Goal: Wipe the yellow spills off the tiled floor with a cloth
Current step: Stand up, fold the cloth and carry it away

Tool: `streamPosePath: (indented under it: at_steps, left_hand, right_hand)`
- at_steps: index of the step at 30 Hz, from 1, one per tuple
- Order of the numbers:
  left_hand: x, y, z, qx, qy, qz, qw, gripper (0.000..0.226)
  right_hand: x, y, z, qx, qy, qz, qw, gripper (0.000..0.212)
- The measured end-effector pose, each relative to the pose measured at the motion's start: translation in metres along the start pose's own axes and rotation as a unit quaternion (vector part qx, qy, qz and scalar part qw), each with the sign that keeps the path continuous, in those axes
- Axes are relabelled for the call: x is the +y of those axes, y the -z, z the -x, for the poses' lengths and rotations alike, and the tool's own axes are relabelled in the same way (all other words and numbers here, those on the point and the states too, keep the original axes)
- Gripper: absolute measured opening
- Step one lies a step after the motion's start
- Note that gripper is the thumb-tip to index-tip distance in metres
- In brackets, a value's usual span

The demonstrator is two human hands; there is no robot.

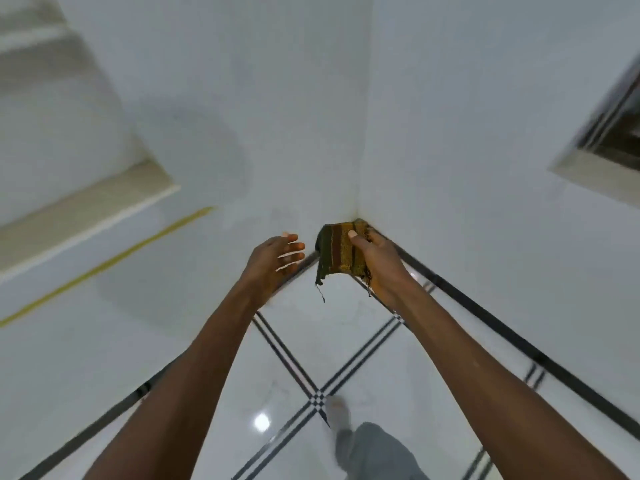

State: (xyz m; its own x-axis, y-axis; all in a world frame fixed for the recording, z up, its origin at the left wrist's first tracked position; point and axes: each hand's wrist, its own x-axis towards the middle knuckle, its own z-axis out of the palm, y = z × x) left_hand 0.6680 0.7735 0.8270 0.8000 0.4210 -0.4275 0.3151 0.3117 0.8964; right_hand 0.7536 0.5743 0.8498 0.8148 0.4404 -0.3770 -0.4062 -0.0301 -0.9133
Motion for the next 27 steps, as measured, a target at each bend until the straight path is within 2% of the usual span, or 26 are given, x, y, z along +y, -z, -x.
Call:
streamPosePath:
  at_steps: [5, 12, 18, 23, 25, 27]
  left_hand:
    - [0.031, 0.135, -0.009, 0.117, -0.025, 0.064, 0.991, 0.031]
    - [0.057, 0.269, -0.041, 0.219, -0.008, 0.128, 0.967, 0.027]
    - [0.080, 0.368, -0.076, 0.286, -0.019, 0.188, 0.940, 0.033]
    - [0.107, 0.443, -0.114, 0.312, -0.023, 0.236, 0.920, 0.023]
    - [0.113, 0.462, -0.130, 0.312, -0.019, 0.241, 0.919, 0.023]
    - [0.116, 0.477, -0.150, 0.303, -0.011, 0.234, 0.924, 0.025]
  right_hand:
    - [-0.008, -0.146, -0.065, -0.126, -0.006, 0.054, 0.991, 0.016]
    - [-0.007, -0.312, -0.150, -0.210, -0.020, 0.110, 0.971, 0.015]
    - [0.002, -0.432, -0.219, -0.231, -0.010, 0.153, 0.961, 0.023]
    - [0.000, -0.525, -0.272, -0.269, 0.000, 0.180, 0.946, 0.021]
    - [0.001, -0.542, -0.299, -0.248, 0.012, 0.210, 0.946, 0.020]
    - [0.006, -0.552, -0.329, -0.208, 0.027, 0.292, 0.933, 0.028]
